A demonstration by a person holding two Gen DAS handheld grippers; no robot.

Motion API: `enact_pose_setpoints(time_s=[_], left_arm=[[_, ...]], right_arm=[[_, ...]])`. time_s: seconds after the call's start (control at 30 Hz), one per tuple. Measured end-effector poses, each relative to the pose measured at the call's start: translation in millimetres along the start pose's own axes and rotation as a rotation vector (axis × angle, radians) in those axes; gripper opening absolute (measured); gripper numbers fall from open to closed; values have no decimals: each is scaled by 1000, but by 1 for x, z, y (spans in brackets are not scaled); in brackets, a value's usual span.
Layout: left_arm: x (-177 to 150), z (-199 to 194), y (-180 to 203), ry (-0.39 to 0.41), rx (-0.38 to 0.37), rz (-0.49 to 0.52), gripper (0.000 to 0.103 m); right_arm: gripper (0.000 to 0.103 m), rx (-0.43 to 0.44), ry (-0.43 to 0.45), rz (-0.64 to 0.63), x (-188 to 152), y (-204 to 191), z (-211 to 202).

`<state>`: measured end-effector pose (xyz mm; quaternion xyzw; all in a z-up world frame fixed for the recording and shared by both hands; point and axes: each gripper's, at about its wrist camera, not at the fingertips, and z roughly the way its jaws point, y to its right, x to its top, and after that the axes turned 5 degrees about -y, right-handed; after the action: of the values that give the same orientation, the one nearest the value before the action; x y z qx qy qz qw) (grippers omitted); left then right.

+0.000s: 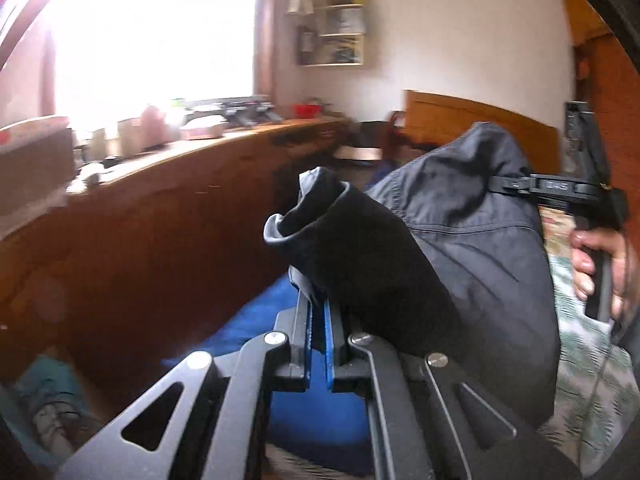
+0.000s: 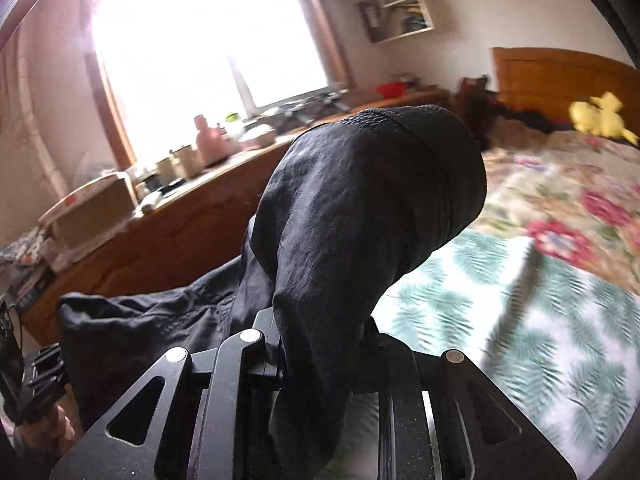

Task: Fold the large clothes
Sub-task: 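Carry the held jacket to the wooden desk edge and release it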

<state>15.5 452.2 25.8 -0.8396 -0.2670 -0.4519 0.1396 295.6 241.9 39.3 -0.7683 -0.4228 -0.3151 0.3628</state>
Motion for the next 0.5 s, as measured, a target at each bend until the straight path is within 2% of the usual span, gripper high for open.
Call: enact_pose_setpoints(time_s=[0.13, 0.23, 0.4, 0.5], left_arm=[[7, 19, -42, -31, 111, -32, 3], [-2, 42, -61, -86, 164, -46, 3], [-28, 62, -79, -153, 188, -73, 3], [-33, 56, -72, -145, 189, -67, 3]], right_arm=[[18, 52, -31, 27, 18, -35, 56], [19, 65, -89, 71, 14, -45, 92], [24, 18, -231, 99, -25, -43, 144], [31, -35, -289, 114, -55, -32, 162]])
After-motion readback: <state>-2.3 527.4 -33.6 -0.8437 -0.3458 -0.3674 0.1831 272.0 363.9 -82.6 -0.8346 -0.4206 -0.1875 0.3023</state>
